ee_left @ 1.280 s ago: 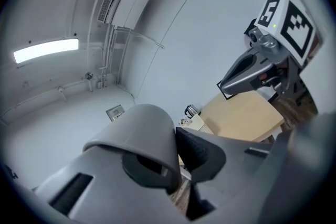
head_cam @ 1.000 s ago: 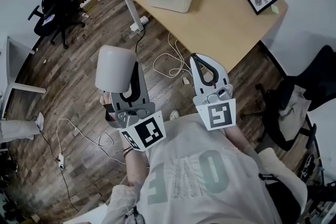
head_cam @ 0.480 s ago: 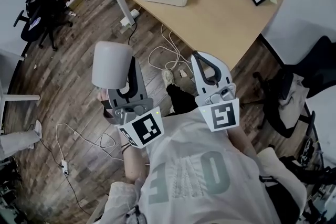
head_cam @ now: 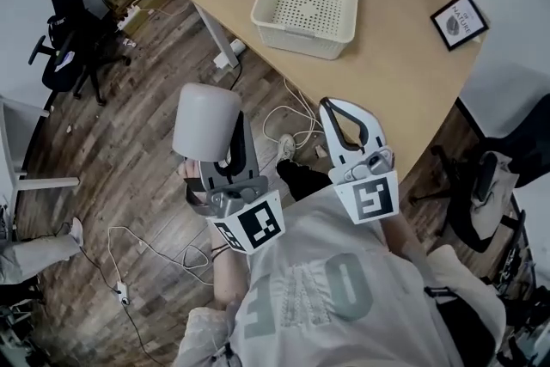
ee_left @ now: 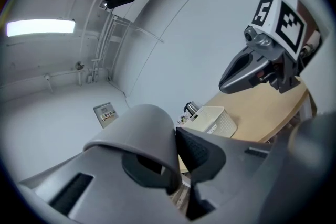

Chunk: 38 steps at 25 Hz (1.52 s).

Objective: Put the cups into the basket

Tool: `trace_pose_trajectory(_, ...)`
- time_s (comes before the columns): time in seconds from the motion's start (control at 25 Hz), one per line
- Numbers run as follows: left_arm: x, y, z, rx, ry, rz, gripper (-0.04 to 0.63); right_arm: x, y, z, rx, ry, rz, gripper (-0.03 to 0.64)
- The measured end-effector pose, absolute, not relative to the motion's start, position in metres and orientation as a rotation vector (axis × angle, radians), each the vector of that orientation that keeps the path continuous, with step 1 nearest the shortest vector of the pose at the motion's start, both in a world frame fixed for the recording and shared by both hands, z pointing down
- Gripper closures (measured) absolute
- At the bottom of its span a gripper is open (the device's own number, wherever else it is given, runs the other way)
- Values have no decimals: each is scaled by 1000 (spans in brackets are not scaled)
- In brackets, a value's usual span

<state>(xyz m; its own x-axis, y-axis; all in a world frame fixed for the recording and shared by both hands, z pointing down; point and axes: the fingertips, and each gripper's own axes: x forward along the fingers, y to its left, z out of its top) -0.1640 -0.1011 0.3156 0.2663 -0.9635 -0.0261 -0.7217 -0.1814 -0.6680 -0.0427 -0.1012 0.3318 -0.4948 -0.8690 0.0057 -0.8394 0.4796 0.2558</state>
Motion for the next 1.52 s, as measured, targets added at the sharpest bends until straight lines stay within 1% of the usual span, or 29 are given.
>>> trace_pose_trajectory(0.24,-193,-176,316,-1995,1541,-558,538,-61,-181,342,1469,-2544,-289,618)
trace_pose_trajectory(0.52,-212,-241,319,-2049,1510,-572,538,-76,-234,348,1456,-2524,-230,618)
trace_pose_trajectory(0.84,-200,-300,329,-2100,1413,-573,538,-78,-293,345,1552,-2527,-218,618)
trace_pose_trajectory(1.12,-201,-331,320,-2106,1344,-575,538,-88,-312,341,1593,-2521,-220,618)
trace_pose_trajectory(1.52,-144,-415,304,-2210,1020,-475,538,-61,-362,327,1938,-2341,-234,618)
